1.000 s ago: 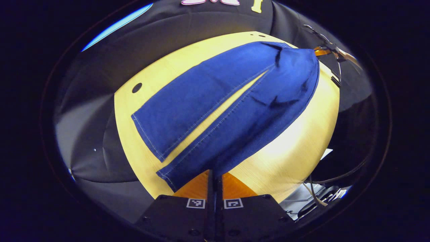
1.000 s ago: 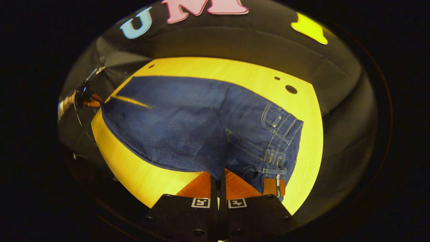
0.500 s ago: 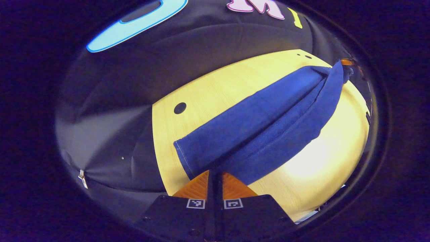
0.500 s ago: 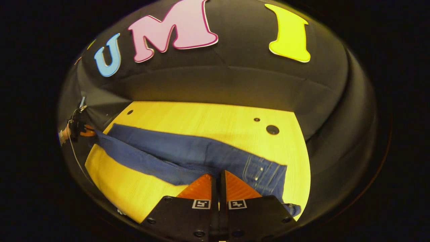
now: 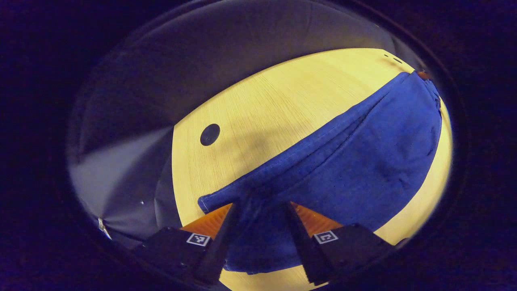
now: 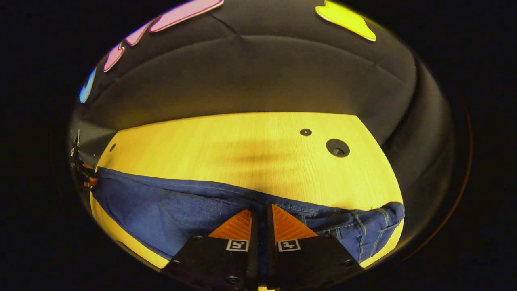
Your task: Grasp the waist and the cuffs of the jeans and fold them to make the two legs overlap; first hold the waist and fold one-third of the jeans toward the cuffs, then hold the cuffs and fold the remaining one-third in the same direction to finish folding.
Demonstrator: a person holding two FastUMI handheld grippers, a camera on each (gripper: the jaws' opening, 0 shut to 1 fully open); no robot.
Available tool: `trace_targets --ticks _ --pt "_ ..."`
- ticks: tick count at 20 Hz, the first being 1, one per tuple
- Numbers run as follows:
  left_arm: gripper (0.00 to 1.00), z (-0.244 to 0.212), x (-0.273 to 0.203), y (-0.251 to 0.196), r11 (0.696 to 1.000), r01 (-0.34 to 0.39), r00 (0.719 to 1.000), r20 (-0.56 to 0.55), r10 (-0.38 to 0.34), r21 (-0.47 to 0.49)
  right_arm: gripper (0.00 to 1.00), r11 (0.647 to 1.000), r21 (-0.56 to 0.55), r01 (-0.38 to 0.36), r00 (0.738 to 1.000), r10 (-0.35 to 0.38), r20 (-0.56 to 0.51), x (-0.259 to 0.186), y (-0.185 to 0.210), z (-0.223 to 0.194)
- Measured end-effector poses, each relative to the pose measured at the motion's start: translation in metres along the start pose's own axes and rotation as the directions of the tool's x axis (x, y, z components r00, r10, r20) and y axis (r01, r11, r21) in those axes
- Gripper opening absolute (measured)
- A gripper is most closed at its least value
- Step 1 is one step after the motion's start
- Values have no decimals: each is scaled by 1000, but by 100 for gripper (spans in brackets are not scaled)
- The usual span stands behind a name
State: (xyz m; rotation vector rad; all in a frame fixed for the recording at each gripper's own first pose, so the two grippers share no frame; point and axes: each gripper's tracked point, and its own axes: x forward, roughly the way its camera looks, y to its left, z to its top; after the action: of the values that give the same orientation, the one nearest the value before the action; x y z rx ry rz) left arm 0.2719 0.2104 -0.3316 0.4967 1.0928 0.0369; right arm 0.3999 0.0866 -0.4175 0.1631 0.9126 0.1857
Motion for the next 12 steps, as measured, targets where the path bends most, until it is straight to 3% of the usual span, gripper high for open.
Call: trace_targets --ticks 2,3,4,5,7,10,12 --pt "98 10 -7 9 1000 -22 998 55 23 -18 64 996 -48 75 987 -67 148 -10 -19 38" --pt "98 21 -17 15 999 -31 992 118 31 -8 91 994 -51 101 970 -87 228 -21 -27 60" --pt "98 37 -30 25 998 -67 980 190 66 -6 96 994 -26 106 947 -93 306 -37 -34 84" --pt "98 52 -48 32 995 -101 959 264 101 -14 96 995 8 95 938 -93 335 -51 -40 96" --pt "97 74 -93 43 990 -130 909 393 138 -48 96 993 84 88 940 -110 324 -80 -62 100" --pt "97 92 -162 26 990 -25 838 538 96 -138 96 960 233 154 962 -199 188 -115 -118 65" --pt "97 96 -205 5 980 72 788 612 58 -186 98 924 341 170 971 -216 99 -125 -138 36"
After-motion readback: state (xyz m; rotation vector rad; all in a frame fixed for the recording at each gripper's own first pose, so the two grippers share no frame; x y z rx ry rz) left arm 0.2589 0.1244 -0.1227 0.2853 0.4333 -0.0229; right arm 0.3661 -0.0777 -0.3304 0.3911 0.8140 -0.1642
